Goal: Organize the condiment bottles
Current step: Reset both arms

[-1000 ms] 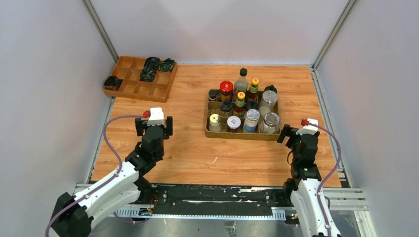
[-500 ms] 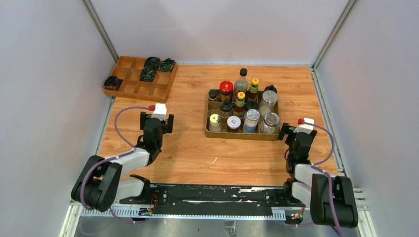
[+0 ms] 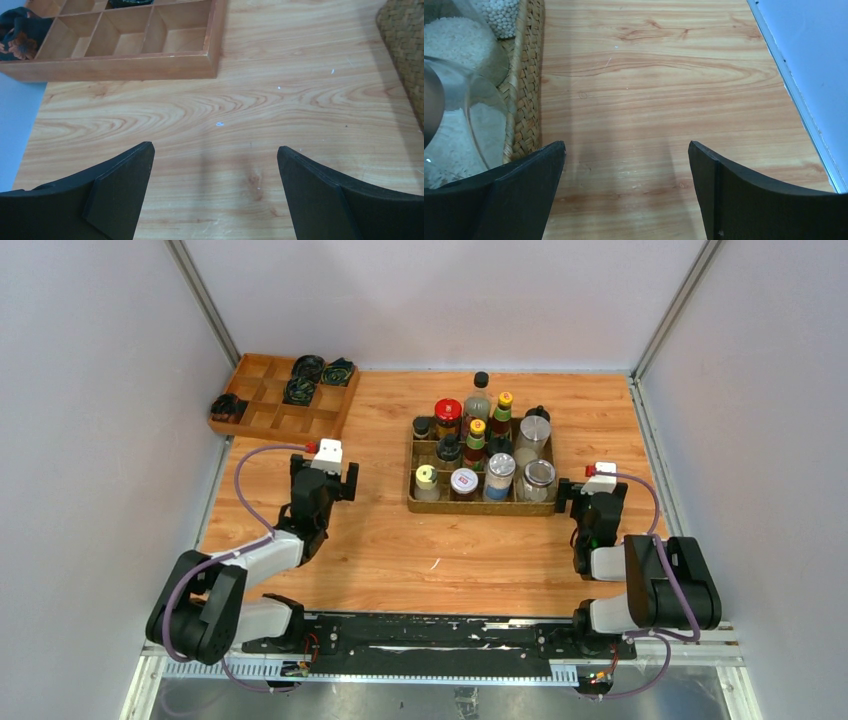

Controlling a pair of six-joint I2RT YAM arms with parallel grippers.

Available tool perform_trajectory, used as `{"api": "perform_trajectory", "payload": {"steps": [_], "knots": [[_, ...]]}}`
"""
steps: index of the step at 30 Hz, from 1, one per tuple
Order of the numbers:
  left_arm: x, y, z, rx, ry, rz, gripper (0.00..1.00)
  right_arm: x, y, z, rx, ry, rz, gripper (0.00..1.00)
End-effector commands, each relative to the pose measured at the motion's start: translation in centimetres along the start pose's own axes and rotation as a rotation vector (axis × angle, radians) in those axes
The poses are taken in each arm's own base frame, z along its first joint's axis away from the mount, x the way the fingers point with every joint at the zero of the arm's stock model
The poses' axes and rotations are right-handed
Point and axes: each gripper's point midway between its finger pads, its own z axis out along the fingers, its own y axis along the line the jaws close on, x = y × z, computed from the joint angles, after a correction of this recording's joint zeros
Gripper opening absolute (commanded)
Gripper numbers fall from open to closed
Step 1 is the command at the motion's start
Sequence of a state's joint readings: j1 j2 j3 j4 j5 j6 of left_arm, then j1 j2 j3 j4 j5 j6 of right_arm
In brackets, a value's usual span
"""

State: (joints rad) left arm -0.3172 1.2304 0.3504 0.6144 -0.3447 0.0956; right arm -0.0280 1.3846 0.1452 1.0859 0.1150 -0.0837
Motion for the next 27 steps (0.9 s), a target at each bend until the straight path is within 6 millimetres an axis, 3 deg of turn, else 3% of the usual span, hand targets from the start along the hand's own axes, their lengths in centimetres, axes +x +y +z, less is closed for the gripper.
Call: {"api": "perform_trajectory", "payload": {"steps": [1, 4, 6, 9, 11, 18, 22, 27], "knots": [[-2.8, 0.2, -1.4, 0.036, -0.096, -0.009, 1.0, -1.6, 2.1, 0.5, -0.103, -0.03, -0.025, 1.0], [-3.0, 1.4, -1.4, -0.024, -0.106, -0.043, 1.0, -1.6, 2.2, 0.8, -0.104, -0.018, -0.027, 1.0], [-2.5, 0.3, -0.5, 0.037, -0.06, -0.015, 1.0, -1.6, 2.2, 0.9, -0.108, -0.012, -0.029, 1.0], [0.2, -0.2, 0.1, 0.039, 0.005, -0.013, 1.0, -1.5, 2.2, 1.0, -0.106, -0.005, -0.028, 1.0], [0.5, 0.1, 0.1, 0.02, 0.003, -0.013, 1.0, -1.5, 2.1, 1.0, -0.101, -0.002, -0.027, 1.0], [0.7, 1.3, 0.6, -0.058, 0.022, -0.035, 1.0, -1.4, 1.9, 1.1, -0.086, 0.007, -0.024, 1.0], [1.0, 3.1, -0.8, -0.157, 0.01, -0.1, 1.0, -1.4, 1.9, 1.1, -0.084, 0.008, -0.024, 1.0], [0.0, 1.4, -0.7, -0.047, -0.055, -0.064, 1.0, -1.4, 1.9, 1.3, -0.086, 0.015, -0.026, 1.0]]}}
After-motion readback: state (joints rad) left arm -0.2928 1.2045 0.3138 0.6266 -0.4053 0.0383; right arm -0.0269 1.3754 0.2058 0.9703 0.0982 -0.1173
